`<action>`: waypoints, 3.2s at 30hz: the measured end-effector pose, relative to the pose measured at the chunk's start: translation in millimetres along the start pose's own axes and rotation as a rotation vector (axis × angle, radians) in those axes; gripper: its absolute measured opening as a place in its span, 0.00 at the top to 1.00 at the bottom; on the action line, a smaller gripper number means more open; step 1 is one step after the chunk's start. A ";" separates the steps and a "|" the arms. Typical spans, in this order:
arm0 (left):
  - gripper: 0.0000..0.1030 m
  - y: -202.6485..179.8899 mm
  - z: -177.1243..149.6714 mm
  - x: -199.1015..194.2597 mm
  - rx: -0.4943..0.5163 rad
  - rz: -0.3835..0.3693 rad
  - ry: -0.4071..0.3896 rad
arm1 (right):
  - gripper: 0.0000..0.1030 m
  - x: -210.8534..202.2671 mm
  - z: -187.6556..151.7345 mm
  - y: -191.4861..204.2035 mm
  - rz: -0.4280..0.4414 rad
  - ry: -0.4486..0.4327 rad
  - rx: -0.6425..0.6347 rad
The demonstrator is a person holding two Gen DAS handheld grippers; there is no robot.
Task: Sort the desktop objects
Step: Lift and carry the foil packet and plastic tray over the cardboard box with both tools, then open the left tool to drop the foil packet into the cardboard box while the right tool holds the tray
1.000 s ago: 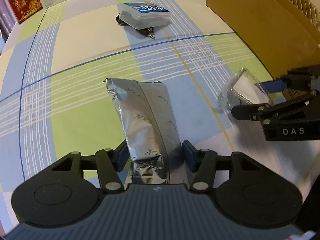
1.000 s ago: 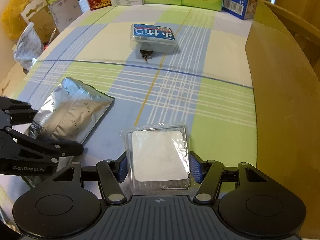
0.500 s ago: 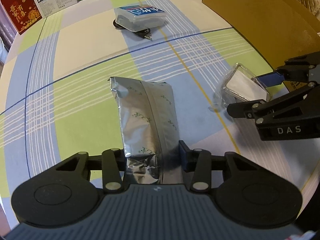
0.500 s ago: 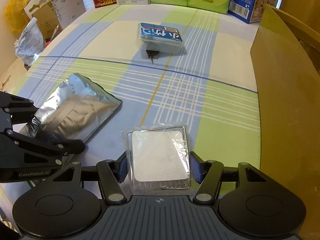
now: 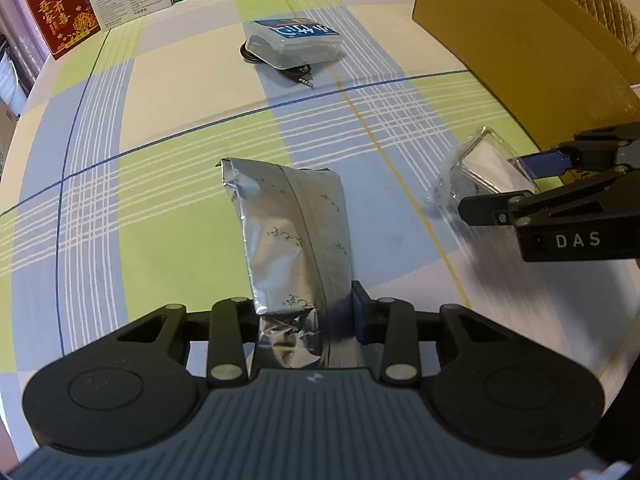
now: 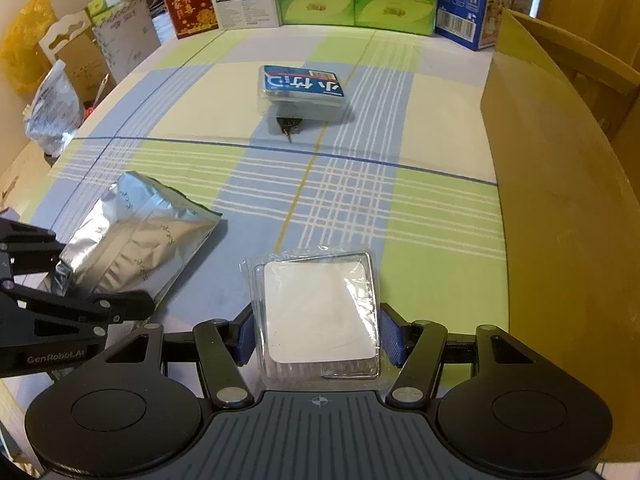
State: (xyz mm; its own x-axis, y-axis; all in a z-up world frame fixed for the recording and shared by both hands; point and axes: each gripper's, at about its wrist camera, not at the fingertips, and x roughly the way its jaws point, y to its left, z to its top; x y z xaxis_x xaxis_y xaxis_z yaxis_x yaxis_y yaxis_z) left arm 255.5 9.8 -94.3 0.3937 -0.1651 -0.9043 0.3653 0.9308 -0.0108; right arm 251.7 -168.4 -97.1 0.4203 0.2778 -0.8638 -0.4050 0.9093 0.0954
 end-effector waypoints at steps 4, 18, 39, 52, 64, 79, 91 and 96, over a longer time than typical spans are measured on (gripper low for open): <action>0.70 -0.4 -2.0 -7.5 -0.006 -0.012 -0.019 | 0.44 -2.6 0.2 -2.6 0.018 -0.009 0.030; 0.70 -9.1 -8.7 -37.4 -0.069 -0.045 -0.037 | 0.44 -46.1 -21.2 -7.4 0.011 -0.157 0.074; 0.70 -93.4 15.3 -131.4 -0.027 -0.131 -0.184 | 0.44 -195.3 -35.2 -38.4 -0.065 -0.370 0.104; 0.70 -171.5 50.9 -149.3 0.025 -0.223 -0.220 | 0.44 -236.0 -48.5 -107.0 -0.170 -0.403 0.132; 0.70 -220.2 101.4 -140.5 0.014 -0.258 -0.237 | 0.44 -245.1 -48.8 -169.5 -0.213 -0.403 0.162; 0.70 -237.6 157.5 -90.2 -0.052 -0.275 -0.212 | 0.44 -222.5 -22.8 -222.6 -0.222 -0.375 0.171; 0.70 -236.0 187.6 -54.2 -0.074 -0.273 -0.200 | 0.44 -185.4 2.4 -240.5 -0.220 -0.340 0.158; 0.71 -234.0 198.2 -43.7 -0.101 -0.276 -0.215 | 0.44 -176.7 7.8 -244.6 -0.222 -0.334 0.166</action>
State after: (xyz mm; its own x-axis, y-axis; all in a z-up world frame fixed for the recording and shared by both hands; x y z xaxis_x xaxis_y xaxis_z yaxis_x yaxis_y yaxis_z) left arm 319.9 -265.5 32.3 0.4640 -0.4690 -0.7515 0.4013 0.8676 -0.2937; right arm 282.8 -437.5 36.0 0.7334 0.1298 -0.6673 -0.1501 0.9883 0.0273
